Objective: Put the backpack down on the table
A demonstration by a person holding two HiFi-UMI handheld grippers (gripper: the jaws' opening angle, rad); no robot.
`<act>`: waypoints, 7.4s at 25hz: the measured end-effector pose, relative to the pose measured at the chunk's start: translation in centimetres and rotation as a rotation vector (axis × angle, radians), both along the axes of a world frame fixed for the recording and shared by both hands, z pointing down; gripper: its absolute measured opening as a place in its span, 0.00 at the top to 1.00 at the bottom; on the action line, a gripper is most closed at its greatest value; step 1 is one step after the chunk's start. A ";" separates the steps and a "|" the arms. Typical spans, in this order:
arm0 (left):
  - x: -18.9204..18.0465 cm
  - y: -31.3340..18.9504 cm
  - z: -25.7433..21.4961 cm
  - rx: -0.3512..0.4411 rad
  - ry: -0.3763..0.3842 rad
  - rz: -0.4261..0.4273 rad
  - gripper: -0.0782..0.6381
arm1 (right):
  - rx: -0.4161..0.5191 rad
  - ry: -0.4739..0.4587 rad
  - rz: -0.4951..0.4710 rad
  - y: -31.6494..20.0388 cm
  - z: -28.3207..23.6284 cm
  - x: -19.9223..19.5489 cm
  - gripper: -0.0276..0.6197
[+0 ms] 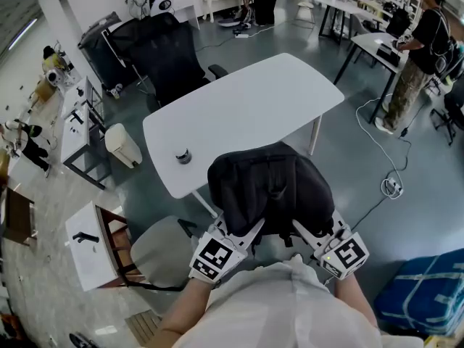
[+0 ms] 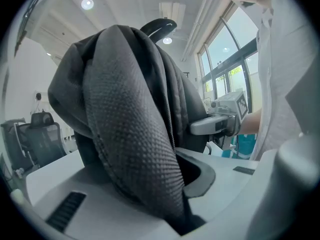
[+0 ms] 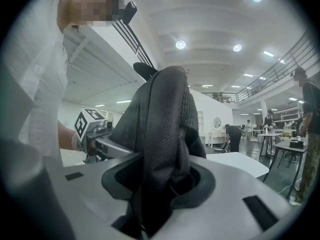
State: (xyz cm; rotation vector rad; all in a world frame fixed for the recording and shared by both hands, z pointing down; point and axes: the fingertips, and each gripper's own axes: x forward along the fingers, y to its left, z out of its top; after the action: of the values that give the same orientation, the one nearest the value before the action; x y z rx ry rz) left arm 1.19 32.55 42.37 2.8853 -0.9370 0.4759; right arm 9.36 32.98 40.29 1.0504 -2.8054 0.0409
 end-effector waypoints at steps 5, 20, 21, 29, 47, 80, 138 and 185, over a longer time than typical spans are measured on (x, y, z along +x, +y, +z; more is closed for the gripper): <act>-0.5 -0.1 0.2 -0.010 0.000 -0.001 0.76 | -0.010 0.002 0.000 -0.2 0.2 -0.5 0.70; -1.1 -1.0 -0.4 0.008 0.016 -0.010 0.77 | 0.010 0.005 -0.005 -1.0 -0.5 -1.1 0.70; -1.1 -1.0 -0.3 0.008 0.015 -0.010 0.77 | 0.009 0.004 -0.005 -1.0 -0.4 -1.1 0.70; -1.3 -0.9 -0.4 0.012 0.016 -0.010 0.77 | 0.007 0.000 -0.006 -0.9 -0.5 -1.3 0.70; -0.7 -6.3 -0.4 0.012 0.010 -0.027 0.77 | 0.003 -0.021 -0.034 -6.5 -0.5 -0.7 0.70; 7.3 -28.7 -0.8 0.030 -0.028 -0.166 0.77 | 0.013 -0.064 -0.180 -30.0 -0.6 7.4 0.70; -8.2 -65.0 3.7 0.007 -0.032 -0.344 0.77 | -0.015 -0.062 -0.331 -67.7 4.2 -8.4 0.70; -11.3 -75.9 16.6 -0.101 0.007 -0.433 0.74 | -0.138 -0.071 -0.352 -79.2 17.4 -11.3 0.68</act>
State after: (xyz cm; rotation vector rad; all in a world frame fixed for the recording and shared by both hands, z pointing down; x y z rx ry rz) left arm -10.13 -43.37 59.01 2.4875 -1.4391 0.4558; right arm -1.95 -46.18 57.65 0.5271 -2.9568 0.2323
